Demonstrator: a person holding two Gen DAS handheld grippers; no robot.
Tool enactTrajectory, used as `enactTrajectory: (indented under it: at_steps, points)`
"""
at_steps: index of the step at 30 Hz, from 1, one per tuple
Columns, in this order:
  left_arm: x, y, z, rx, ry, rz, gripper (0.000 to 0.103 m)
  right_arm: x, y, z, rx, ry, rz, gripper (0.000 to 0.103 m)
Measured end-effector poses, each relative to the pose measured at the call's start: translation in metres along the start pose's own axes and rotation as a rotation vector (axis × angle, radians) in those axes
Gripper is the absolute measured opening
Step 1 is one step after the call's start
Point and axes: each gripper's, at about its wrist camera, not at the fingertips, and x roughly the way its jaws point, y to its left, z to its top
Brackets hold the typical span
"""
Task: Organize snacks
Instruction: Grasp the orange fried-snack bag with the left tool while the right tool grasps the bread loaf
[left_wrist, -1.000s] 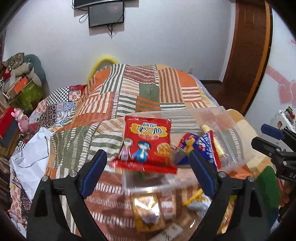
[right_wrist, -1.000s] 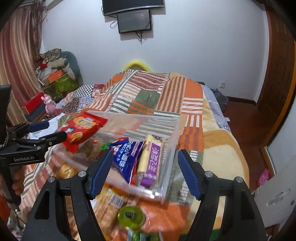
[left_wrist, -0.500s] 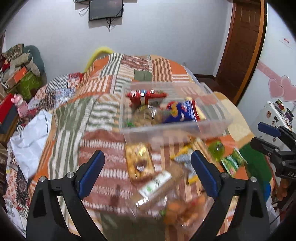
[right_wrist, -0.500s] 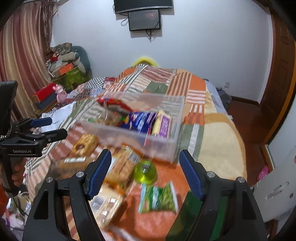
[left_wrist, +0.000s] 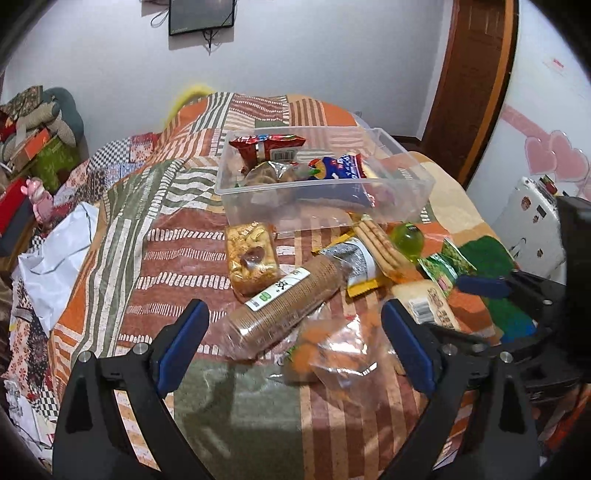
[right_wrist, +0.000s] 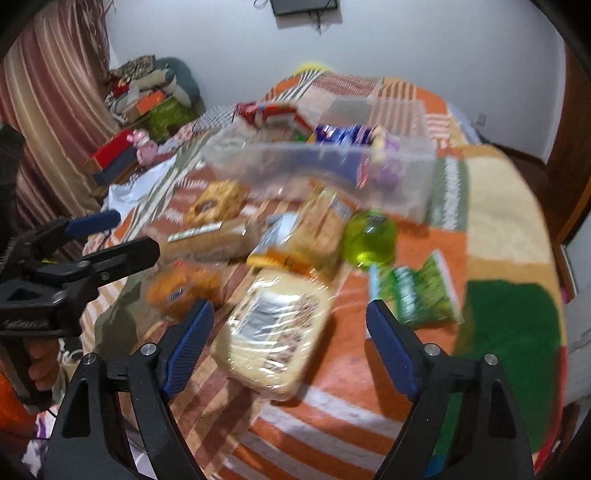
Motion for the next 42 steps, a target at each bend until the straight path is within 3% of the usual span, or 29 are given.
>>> enactTrajectory:
  at_steps: [7, 9, 11, 14, 27, 29, 31, 33, 36, 37, 42]
  points:
    - [0.003, -0.009, -0.006, 0.005, 0.028, -0.043, 0.095, 0.018, 0.005, -0.010, -0.008, 0.050, -0.002, 0.081]
    - [0.005, -0.013, -0.008, 0.016, 0.035, -0.052, 0.095, 0.016, 0.002, -0.013, 0.003, 0.051, 0.022, 0.073]
    - [0.008, -0.018, -0.010, 0.028, 0.044, -0.066, 0.095, 0.012, -0.003, -0.016, -0.008, 0.047, 0.028, 0.059]
    - [0.017, -0.023, -0.013, 0.043, 0.063, -0.060, 0.095, 0.003, -0.011, -0.023, -0.015, 0.037, 0.004, 0.052]
    - [0.061, -0.022, -0.029, 0.007, 0.138, 0.005, 0.095, 0.000, -0.023, -0.024, 0.024, 0.048, 0.003, 0.055]
    - [0.062, -0.023, -0.030, 0.009, 0.130, 0.010, 0.090, 0.002, -0.023, -0.022, 0.027, 0.047, 0.003, 0.055]
    - [0.063, -0.026, -0.032, 0.030, 0.123, 0.023, 0.073, 0.002, -0.024, -0.023, 0.034, 0.046, 0.007, 0.054]
    - [0.062, -0.028, -0.034, 0.046, 0.106, 0.041, 0.063, 0.001, -0.025, -0.023, 0.033, 0.042, 0.010, 0.053]
    - [0.058, -0.026, -0.034, 0.045, 0.097, 0.026, 0.060, -0.001, -0.024, -0.025, 0.028, 0.036, 0.010, 0.052]
    - [0.057, -0.026, -0.034, 0.046, 0.092, 0.018, 0.054, -0.002, -0.024, -0.025, 0.025, 0.034, 0.011, 0.052]
    - [0.041, -0.025, -0.031, 0.056, 0.054, 0.000, 0.052, -0.012, -0.023, -0.024, 0.019, 0.008, 0.009, 0.052]
